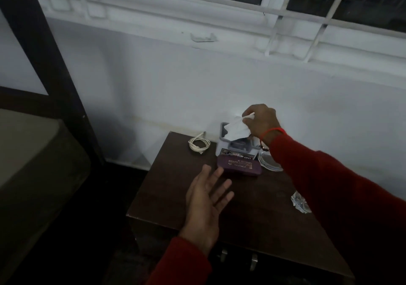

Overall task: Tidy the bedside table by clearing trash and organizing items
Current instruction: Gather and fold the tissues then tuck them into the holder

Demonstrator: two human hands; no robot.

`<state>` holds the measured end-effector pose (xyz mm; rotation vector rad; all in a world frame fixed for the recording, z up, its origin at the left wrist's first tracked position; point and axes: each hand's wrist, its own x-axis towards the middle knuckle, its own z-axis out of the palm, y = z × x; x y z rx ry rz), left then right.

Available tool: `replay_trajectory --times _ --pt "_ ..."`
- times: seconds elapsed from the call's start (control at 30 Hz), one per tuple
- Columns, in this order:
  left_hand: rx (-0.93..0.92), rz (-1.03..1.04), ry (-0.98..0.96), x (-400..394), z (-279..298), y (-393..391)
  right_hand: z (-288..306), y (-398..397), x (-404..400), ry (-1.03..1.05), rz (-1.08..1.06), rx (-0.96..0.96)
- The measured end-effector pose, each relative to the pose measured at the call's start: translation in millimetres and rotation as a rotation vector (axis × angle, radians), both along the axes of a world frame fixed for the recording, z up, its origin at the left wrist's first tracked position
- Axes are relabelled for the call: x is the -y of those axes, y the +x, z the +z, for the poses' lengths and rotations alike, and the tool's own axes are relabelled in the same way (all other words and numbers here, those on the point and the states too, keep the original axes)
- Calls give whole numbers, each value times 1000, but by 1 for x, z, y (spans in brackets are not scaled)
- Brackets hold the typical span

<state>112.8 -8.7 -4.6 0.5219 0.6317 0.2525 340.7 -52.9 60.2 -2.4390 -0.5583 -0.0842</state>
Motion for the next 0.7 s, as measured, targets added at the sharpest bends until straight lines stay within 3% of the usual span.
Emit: replay_trajectory --times 0.2,0.37,0.57,0.7 --pt "-40 -58 -3 1 -1 1 17 20 -28 -205 4 -45" --pt "-60 -76 2 -1 -2 2 19 25 -40 -45 -5 -243" --pt "-37 -67 38 -1 -2 0 17 11 -11 200 -12 -202" --pt "-1 10 103 0 3 1 15 -33 49 216 70 -26"
